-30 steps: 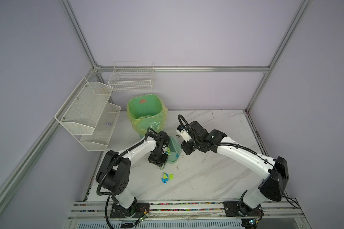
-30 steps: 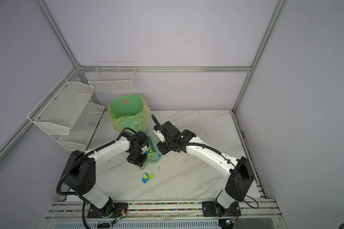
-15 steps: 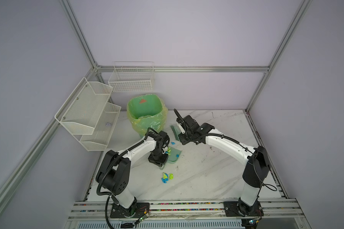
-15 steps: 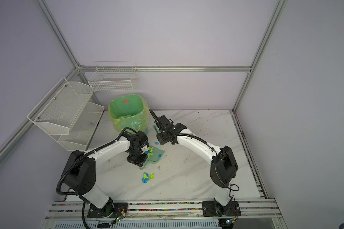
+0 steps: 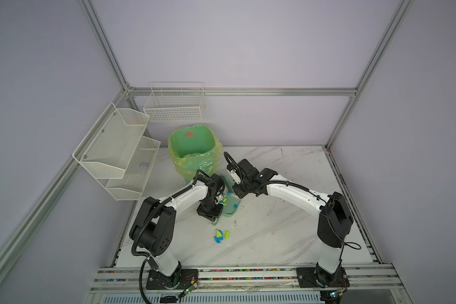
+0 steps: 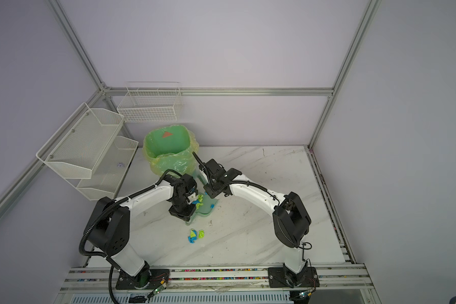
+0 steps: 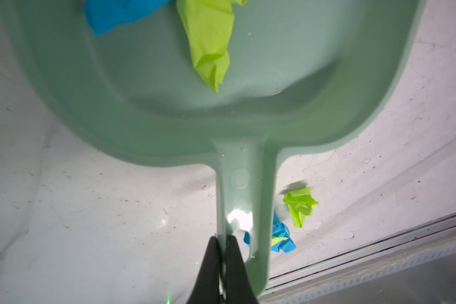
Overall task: Sweep away the paper scraps from the table
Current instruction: 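Brush the remaining scraps beside the dustpan into it with the right gripper, then lift the scrap-filled dustpan over the green bin with the left gripper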
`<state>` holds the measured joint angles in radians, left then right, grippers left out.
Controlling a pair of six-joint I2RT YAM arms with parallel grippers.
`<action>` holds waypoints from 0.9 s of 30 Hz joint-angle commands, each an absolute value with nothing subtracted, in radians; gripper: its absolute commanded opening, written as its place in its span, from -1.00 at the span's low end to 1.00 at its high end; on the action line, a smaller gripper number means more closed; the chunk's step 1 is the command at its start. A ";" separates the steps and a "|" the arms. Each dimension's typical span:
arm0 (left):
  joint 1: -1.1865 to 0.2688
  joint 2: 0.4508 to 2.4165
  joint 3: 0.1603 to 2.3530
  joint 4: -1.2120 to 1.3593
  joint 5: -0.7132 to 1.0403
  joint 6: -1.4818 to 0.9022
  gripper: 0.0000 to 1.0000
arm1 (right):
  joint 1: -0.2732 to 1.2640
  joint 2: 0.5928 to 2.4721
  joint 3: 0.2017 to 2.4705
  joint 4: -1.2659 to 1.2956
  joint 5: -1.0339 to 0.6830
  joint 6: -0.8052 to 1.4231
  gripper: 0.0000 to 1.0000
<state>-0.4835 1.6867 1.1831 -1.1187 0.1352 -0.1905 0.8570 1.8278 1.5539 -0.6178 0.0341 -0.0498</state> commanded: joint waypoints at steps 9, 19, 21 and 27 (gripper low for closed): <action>-0.451 1.687 1.225 -1.114 0.156 -0.167 -1.00 | 0.882 1.566 1.404 -0.549 -0.151 0.040 -1.00; -0.452 1.603 1.236 -1.097 0.138 -0.169 -1.00 | 0.778 1.510 1.369 -0.601 0.029 0.268 -1.00; -0.454 1.581 1.242 -1.102 0.141 -0.175 -1.00 | 0.738 1.482 1.340 -0.597 0.034 0.295 -1.00; -0.465 1.525 1.298 -1.134 0.149 -0.196 -1.00 | 0.642 1.392 1.246 -0.591 0.077 0.374 -1.00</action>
<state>-0.4595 1.5719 1.1980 -1.1194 0.1421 -0.1909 0.6563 1.4452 1.2652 -0.5961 0.0296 0.3042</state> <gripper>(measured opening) 0.049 0.108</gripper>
